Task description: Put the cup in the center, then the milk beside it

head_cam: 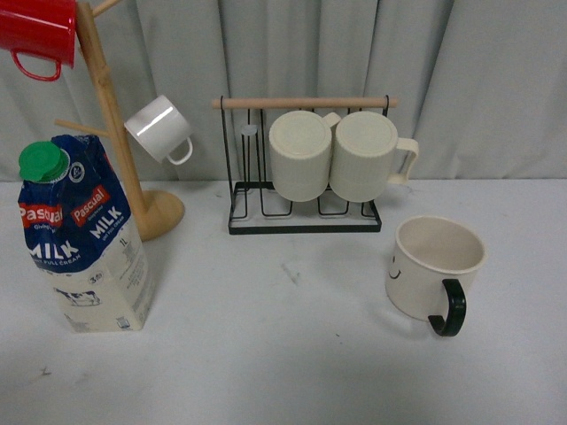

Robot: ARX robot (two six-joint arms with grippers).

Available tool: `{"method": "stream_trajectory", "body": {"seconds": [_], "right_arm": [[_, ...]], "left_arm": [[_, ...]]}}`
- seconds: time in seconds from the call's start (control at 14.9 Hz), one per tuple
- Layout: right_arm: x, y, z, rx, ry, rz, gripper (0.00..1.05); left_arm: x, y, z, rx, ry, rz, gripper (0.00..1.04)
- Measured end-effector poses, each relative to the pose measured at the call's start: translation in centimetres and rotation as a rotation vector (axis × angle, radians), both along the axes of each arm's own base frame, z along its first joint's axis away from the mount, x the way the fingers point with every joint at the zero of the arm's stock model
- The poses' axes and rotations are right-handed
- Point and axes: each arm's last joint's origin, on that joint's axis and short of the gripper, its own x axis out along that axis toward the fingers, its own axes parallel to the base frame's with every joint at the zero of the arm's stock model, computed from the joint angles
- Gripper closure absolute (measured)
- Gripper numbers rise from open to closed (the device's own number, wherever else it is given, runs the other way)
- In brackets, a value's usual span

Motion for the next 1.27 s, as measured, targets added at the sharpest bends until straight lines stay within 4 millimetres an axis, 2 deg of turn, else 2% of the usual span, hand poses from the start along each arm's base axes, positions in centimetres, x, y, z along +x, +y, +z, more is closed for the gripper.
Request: {"method": "stream_trajectory", "body": {"seconds": [0.87, 0.94, 1.07, 1.21, 1.27], "right_arm": [[0.0, 0.0, 0.0, 0.000, 0.000, 0.000, 0.07], [0.3, -0.1, -0.1, -0.034, 0.047, 0.048, 0.07], [2.7, -1.9, 2.0, -0.107, 0.041, 0.010, 0.07], [7.2, -3.2, 4.4, -0.101, 0.022, -0.028, 0.07], [9.7, -3.9, 4.4, -0.045, 0.102, -0.044, 0.07]], "left_arm": [[0.0, 0.0, 0.0, 0.000, 0.000, 0.000, 0.07], [0.0, 0.0, 0.0, 0.000, 0.000, 0.001, 0.07], [0.0, 0.0, 0.0, 0.000, 0.000, 0.000, 0.07], [0.0, 0.0, 0.0, 0.000, 0.000, 0.000, 0.07], [0.0, 0.0, 0.0, 0.000, 0.000, 0.000, 0.07]]}}
